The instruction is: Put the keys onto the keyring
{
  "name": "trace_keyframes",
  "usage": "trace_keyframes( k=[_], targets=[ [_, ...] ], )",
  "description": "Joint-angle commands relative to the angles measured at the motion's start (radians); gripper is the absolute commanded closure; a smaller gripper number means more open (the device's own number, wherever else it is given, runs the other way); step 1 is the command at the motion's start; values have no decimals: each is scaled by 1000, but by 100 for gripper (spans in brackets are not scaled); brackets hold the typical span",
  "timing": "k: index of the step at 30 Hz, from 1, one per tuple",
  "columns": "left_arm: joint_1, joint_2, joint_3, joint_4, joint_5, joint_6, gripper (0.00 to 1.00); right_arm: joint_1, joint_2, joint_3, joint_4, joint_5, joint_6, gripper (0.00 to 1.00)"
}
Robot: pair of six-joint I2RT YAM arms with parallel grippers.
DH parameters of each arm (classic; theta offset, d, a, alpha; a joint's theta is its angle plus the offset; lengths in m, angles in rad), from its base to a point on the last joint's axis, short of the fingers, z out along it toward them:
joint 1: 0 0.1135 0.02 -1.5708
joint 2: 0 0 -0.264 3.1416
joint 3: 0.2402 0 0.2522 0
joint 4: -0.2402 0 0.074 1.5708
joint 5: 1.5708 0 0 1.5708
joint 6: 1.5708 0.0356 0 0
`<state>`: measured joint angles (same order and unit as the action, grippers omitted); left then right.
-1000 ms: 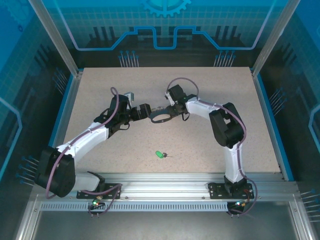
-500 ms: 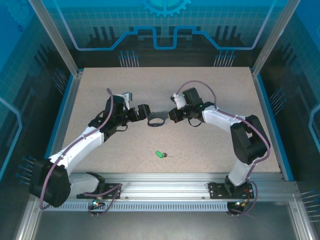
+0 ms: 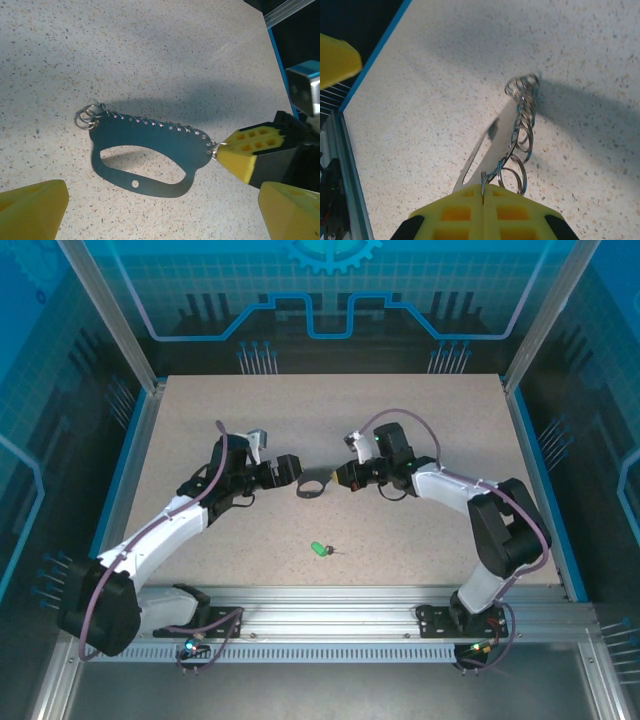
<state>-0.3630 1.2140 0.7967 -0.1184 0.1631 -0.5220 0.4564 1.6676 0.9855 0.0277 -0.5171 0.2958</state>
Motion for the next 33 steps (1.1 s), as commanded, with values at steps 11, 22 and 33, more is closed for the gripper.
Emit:
trace_keyframes(
  k=[11, 22, 33],
  targets=[
    [-7, 20, 5, -16, 36, -16, 1, -3, 83, -41, -3, 148, -10, 100],
    [-8, 25, -10, -1, 39, -21, 1, 10, 167, -94, 42, 200, 22, 100],
    [-8, 19, -16, 6, 44, -20, 1, 8, 132, -100, 43, 217, 51, 82]
  ],
)
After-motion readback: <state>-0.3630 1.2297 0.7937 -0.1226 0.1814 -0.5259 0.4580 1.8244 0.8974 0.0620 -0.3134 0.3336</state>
